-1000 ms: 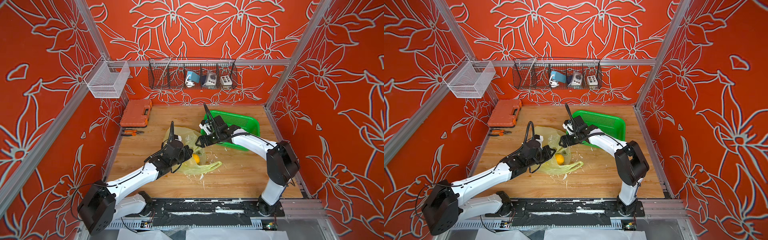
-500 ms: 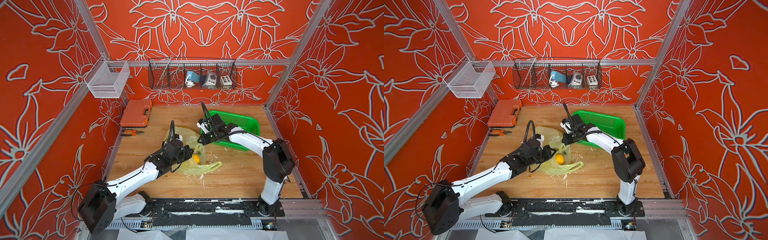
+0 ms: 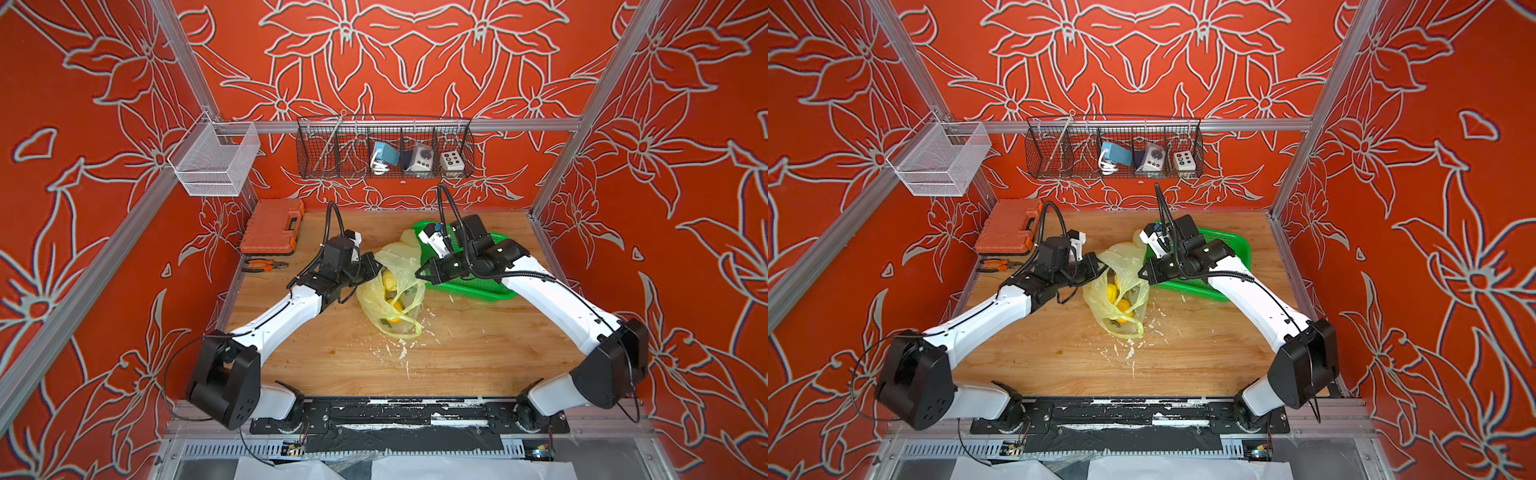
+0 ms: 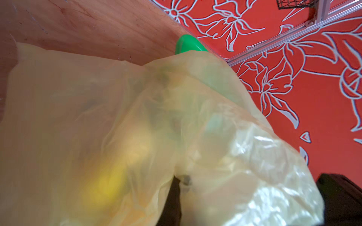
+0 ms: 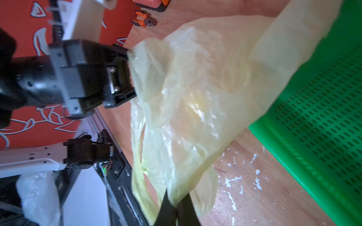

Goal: Place the pears into plastic bags & tie knots
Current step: Place the plastic bag at the center of the board.

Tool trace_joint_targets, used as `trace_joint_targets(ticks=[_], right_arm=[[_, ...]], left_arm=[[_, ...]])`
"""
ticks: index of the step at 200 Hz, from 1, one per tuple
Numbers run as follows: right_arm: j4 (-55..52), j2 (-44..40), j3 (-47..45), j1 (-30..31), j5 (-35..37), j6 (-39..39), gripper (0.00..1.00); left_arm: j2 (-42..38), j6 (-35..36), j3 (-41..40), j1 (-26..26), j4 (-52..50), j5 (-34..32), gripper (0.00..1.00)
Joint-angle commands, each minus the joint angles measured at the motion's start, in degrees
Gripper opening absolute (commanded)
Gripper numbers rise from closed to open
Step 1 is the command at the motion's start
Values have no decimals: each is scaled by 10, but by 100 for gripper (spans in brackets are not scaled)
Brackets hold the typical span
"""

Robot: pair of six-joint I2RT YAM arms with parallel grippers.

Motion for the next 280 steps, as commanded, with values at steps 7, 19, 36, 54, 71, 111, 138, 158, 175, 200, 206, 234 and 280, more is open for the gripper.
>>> trace_joint_targets(ticks=[7,19,36,54,71,111,138,158,175,200,206,234,280], right_arm=[[26,21,18,-20,-67,81,0],[40,33,22,-25,-60,111,0],[51,45,27,-25,-33,143,0],[62,53,25,-25,0,174,0],[71,53,19,-25,28,202,0],[102,38,-8,-25,78,258,0],[109,41,-12,-25,87,265,0],[113,45,-14,-25,85,269,0],[117,47,-17,-25,87,269,0],[118,51,-15,-25,88,266,0],[118,52,-15,-25,87,266,0],[124,54,-21,-25,86,267,0],[135,56,-32,-25,85,269,0]], left_arm=[[32,35,65,19,-19,46,34],[21,41,83,21,-34,37,54],[-21,32,79,22,-43,16,69],[-82,11,53,22,-53,-5,75],[-149,-23,5,18,-57,-20,77],[-281,-91,-89,-104,-124,-163,79],[-304,-160,-144,-225,-122,-247,79],[-278,-185,-160,-282,-91,-266,79],[-257,-192,-155,-313,-62,-285,80],[-199,-207,-140,-318,-46,-273,81],[-188,-215,-136,-319,-46,-272,81],[-151,-261,-128,-328,-44,-288,81],[-73,-260,-86,-335,-23,-295,83]])
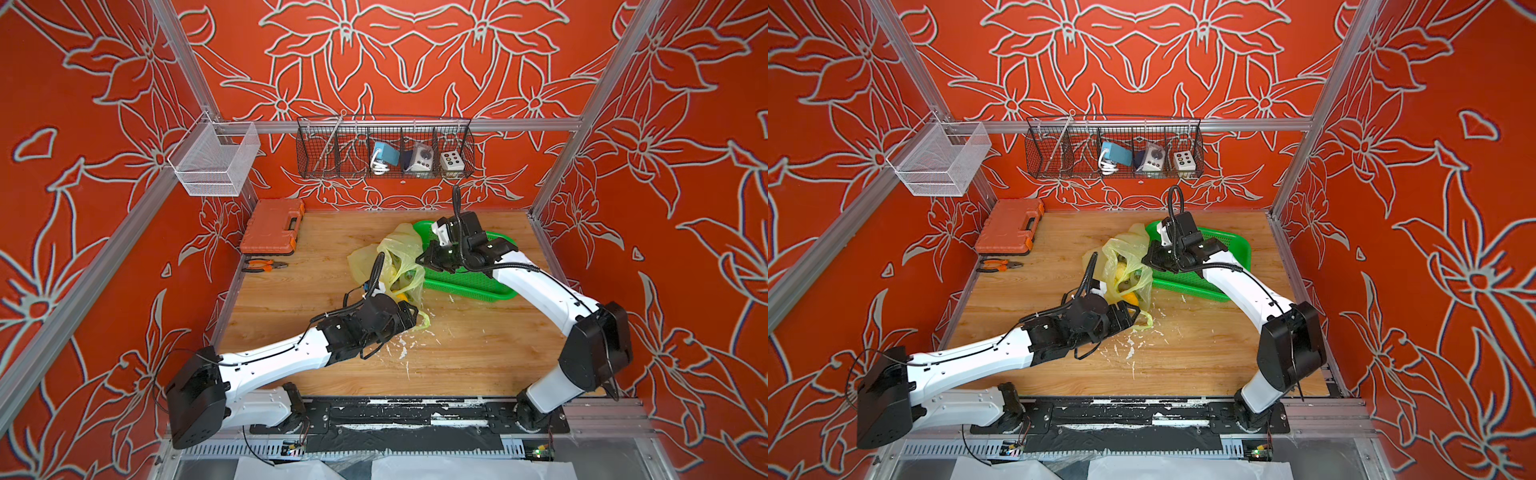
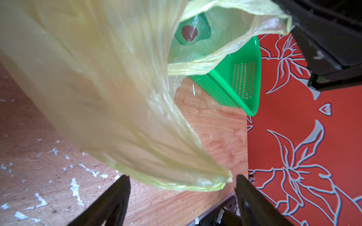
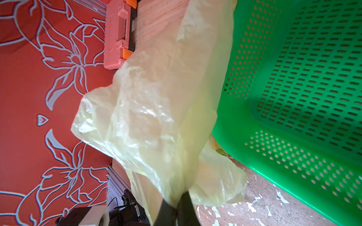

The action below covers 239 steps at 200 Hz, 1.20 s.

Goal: Place the pears into plastic bags & tie knots
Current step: Place the plastic bag at the center of the board.

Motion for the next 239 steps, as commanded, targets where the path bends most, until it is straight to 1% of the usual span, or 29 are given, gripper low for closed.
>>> trace_joint_targets(ticks=[1,31,38,47,52,57,64,73,74,75,90,104,119,131,145,158,175,196,197,198,206,209,215,219,228,239], right_arm=[[14,4,-11,0,8,10,0],[17,3,-14,0,8,9,0],[17,2,-14,0,9,9,0],[18,2,-14,0,8,9,0],[18,2,-14,0,7,8,0],[17,1,-14,-1,7,8,0],[17,0,-13,-1,4,7,0],[18,-3,-11,-3,-2,8,0],[17,-3,-11,-4,-4,9,0],[18,-4,-12,-4,-5,9,0],[33,-11,-13,-16,-40,23,0],[52,-25,-14,-30,-78,45,0],[84,-41,-18,-47,-124,76,0],[116,-56,-27,-58,-153,108,0],[157,-70,-41,-69,-182,147,0],[187,-80,-56,-75,-201,179,0],[202,-94,-77,-84,-208,205,0],[178,-116,-101,-104,-173,202,0],[176,-116,-100,-105,-173,201,1],[174,-116,-100,-106,-172,200,3],[161,-113,-98,-113,-174,187,30],[149,-113,-94,-116,-172,179,39],[114,-116,-87,-118,-160,154,50],[88,-120,-77,-119,-147,133,54],[33,-137,-55,-119,-109,84,59],[-30,-156,-30,-117,-69,27,61]], left_arm=[[36,-10,34,-6,23,-19,83],[72,4,61,-12,23,-36,84],[82,6,66,-12,21,-36,81],[92,8,70,-13,19,-34,75],[97,8,70,-12,16,-33,67],[99,7,70,-12,13,-32,54],[97,12,71,-12,9,-34,34],[84,17,78,-11,-11,-48,4],[82,17,80,-10,-14,-49,1],[80,18,81,-10,-17,-51,0],[31,45,104,7,-46,-64,0],[-29,68,135,41,-68,-52,0],[-78,94,173,107,-87,-9,0],[-100,110,199,170,-104,32,0],[-106,124,218,233,-112,88,0],[-101,132,220,273,-101,133,0],[-92,129,206,304,-64,194,0],[-78,125,185,323,-13,268,0],[-77,125,185,323,-12,271,0],[-76,126,184,324,-12,272,0],[-69,131,180,326,-7,290,0],[-68,134,177,326,-1,298,0],[-65,139,168,327,14,317,0],[-62,140,163,328,21,328,0],[-59,142,153,330,36,344,0],[-57,150,144,334,52,359,0]])
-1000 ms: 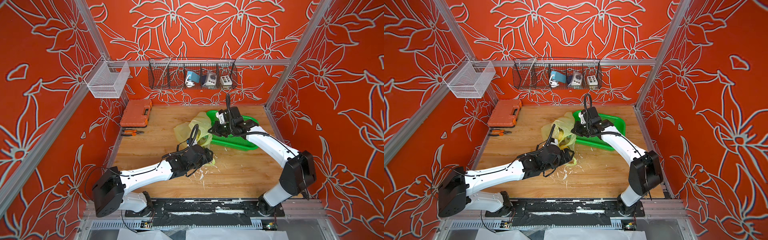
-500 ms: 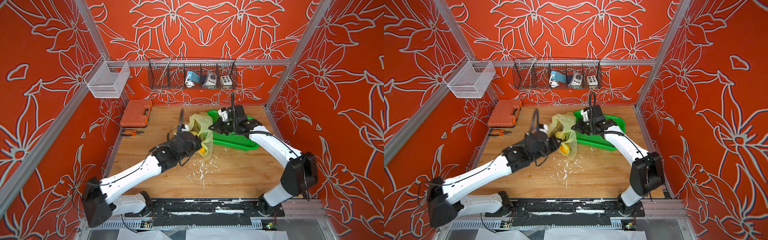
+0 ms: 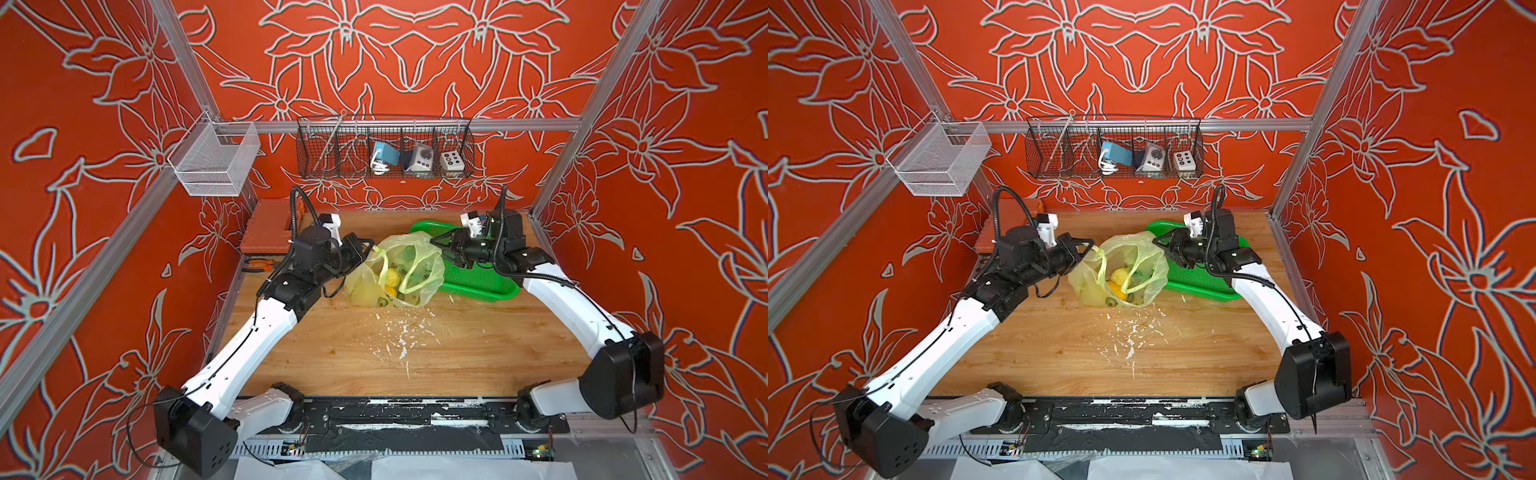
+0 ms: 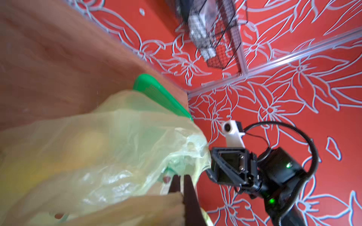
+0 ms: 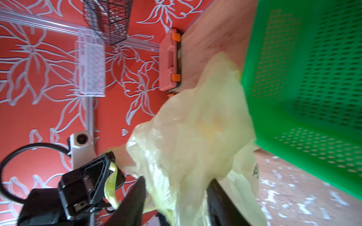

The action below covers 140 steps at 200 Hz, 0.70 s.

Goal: Place the pears into plastic bags & tie knots
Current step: Place the plastic bag at the center of the board, then adjust the plastic bag at the center of the board.

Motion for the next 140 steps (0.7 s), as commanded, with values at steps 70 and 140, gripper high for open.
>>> trace_joint_targets(ticks=[70,140], right_arm=[[-343,-108,116,103,205,-311,64],[-256,-53,92,196,203,-305,71]], left_arm=[[26,30,3,36,91,137,0],[38,38,16,39,83,147,0]])
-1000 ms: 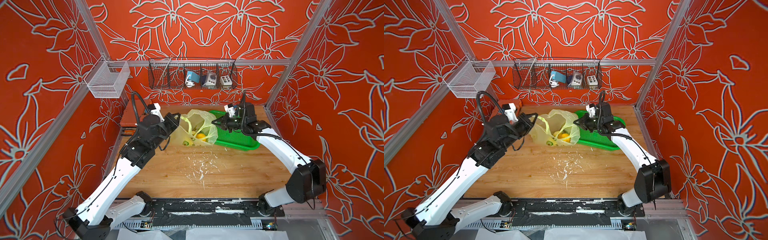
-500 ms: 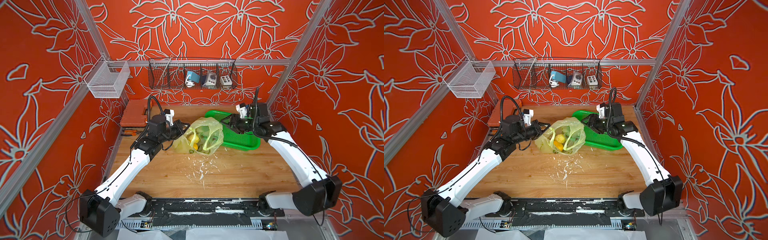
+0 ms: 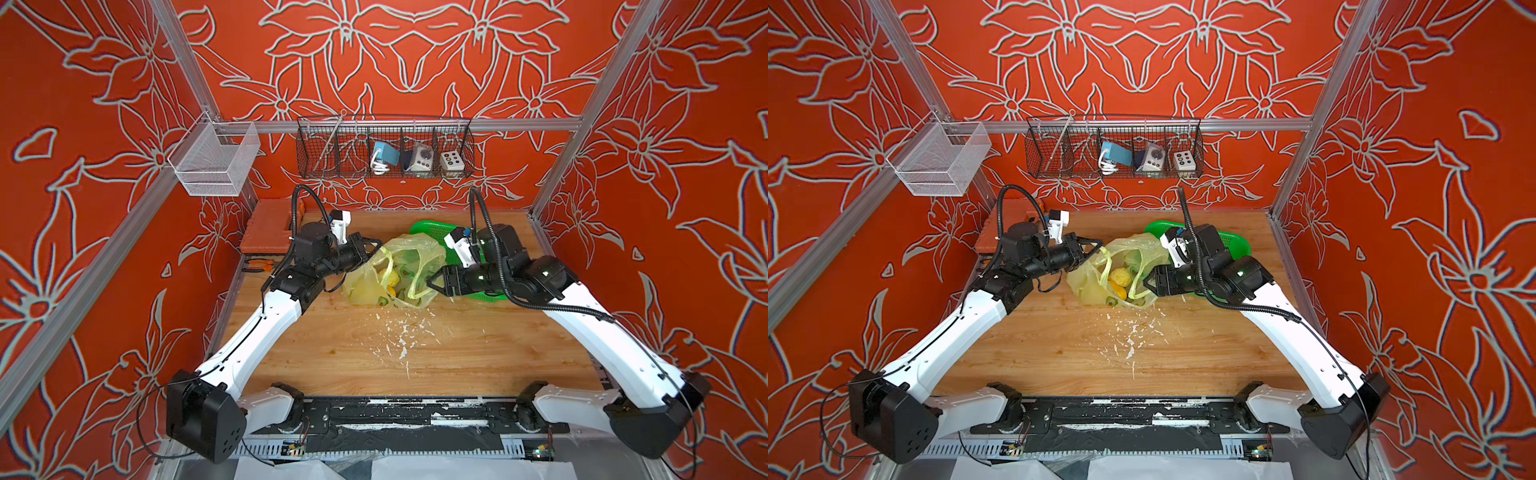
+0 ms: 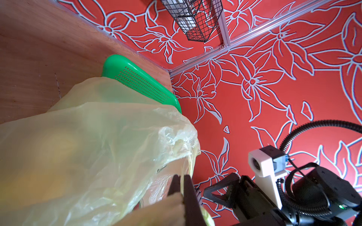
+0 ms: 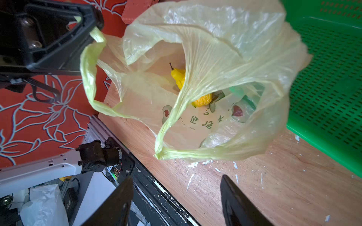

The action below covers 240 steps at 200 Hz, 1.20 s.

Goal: Place the pears into plastic bags & tie knots
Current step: Adjust the plastic bag at the center of the board.

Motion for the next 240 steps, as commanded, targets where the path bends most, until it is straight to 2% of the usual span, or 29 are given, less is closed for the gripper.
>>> trace_joint_targets(ticks=[1,40,50,59,67,75,118,146,150,161,165,171,180,199,219,240], right_arm=[[44,38,9,12,9,-5,71],[76,122,40,31,-3,-3,71],[89,137,43,30,-13,4,67],[93,145,49,31,-21,7,49],[87,145,61,31,-25,6,19],[74,136,77,30,-23,5,0],[-2,63,163,27,-36,37,0],[-32,60,181,27,-24,47,0],[-38,62,182,27,-18,44,9],[-60,73,187,25,4,35,43],[-71,75,192,23,14,31,52],[-86,77,199,20,31,26,61],[-104,74,209,17,57,18,67],[-126,72,240,10,87,0,66],[-137,89,296,10,83,-15,56],[-173,120,383,23,96,-36,53]], left_arm=[[3,11,14,4,14,15,0],[-2,8,5,4,19,15,0],[-2,5,1,4,23,15,0],[-3,3,-1,4,27,15,0],[-4,2,-2,7,30,14,0],[-5,0,0,12,33,18,0],[6,-12,27,75,67,64,0],[26,-17,50,101,97,101,0],[29,-19,52,102,104,108,0],[38,-28,55,104,121,121,0],[41,-32,55,104,128,126,0],[44,-40,53,104,142,134,0],[48,-53,49,104,159,141,0],[44,-86,29,104,204,151,0],[36,-107,11,104,237,160,0],[29,-112,4,104,253,166,0]])
